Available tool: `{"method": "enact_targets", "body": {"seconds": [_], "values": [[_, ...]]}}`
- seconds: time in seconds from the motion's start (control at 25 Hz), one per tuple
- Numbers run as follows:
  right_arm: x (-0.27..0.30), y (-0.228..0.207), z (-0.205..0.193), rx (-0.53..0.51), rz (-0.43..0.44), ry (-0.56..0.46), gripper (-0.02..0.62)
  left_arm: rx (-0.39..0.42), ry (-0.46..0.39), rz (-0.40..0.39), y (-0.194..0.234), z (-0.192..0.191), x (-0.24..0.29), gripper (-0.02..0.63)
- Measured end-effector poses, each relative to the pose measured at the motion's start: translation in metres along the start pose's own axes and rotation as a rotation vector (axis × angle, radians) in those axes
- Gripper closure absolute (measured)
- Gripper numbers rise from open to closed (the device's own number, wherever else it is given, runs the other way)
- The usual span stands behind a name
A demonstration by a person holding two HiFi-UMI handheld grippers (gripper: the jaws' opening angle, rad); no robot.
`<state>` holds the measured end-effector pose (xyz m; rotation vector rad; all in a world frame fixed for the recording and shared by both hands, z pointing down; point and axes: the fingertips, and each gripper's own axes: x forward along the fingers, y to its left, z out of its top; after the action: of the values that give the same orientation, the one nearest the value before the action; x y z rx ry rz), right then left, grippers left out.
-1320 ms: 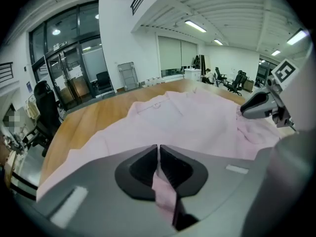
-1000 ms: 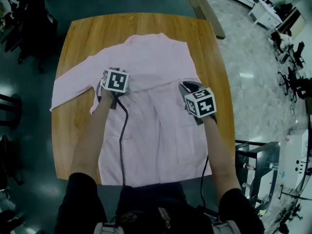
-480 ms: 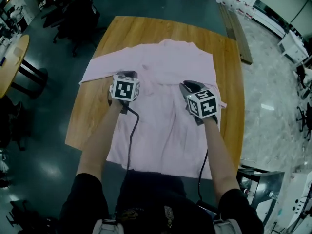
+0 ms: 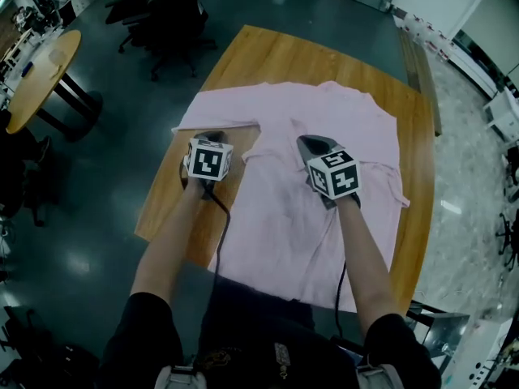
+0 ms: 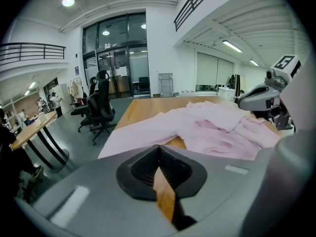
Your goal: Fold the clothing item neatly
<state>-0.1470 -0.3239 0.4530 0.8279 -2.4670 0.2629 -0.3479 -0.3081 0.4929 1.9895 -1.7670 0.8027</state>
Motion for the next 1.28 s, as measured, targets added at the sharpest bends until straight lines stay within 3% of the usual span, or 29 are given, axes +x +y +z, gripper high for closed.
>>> {"method": "enact_targets", "body": {"seconds": [0.28,0.4,0.68,0.8,0.84,0.92,1.0,1.08,1.28], "values": [[0.078,0.045,0.018,0.028,0.013,0.037,0.592,-0.070,0.021,0.048,0.085,-0.029,0.037,0.557],[0.093,0.050,0.017,0.041,-0.005,0.062,0.592,-0.106,0.017,0.058,0.103,-0.033,0.059,0.515],[0.104,0.045,0.007,0.065,-0.060,0.112,0.592,-0.196,0.105,0.037,0.117,-0.056,0.099,0.402],[0.099,0.041,0.003,0.078,-0.079,0.114,0.592,-0.259,0.132,0.045,0.121,-0.060,0.103,0.405],[0.097,0.039,0.001,0.081,-0.081,0.113,0.592,-0.278,0.135,0.052,0.123,-0.060,0.105,0.426],[0.092,0.035,-0.006,0.084,-0.081,0.116,0.592,-0.335,0.143,0.053,0.125,-0.061,0.109,0.537],[0.086,0.029,-0.013,0.083,-0.079,0.116,0.592,-0.410,0.148,0.036,0.121,-0.062,0.112,0.566],[0.078,0.023,-0.015,0.082,-0.076,0.106,0.592,-0.440,0.120,0.041,0.118,-0.052,0.108,0.568],[0.054,0.007,-0.015,0.085,-0.063,0.074,0.592,-0.404,-0.039,0.069,0.100,0.003,0.079,0.569]]}}
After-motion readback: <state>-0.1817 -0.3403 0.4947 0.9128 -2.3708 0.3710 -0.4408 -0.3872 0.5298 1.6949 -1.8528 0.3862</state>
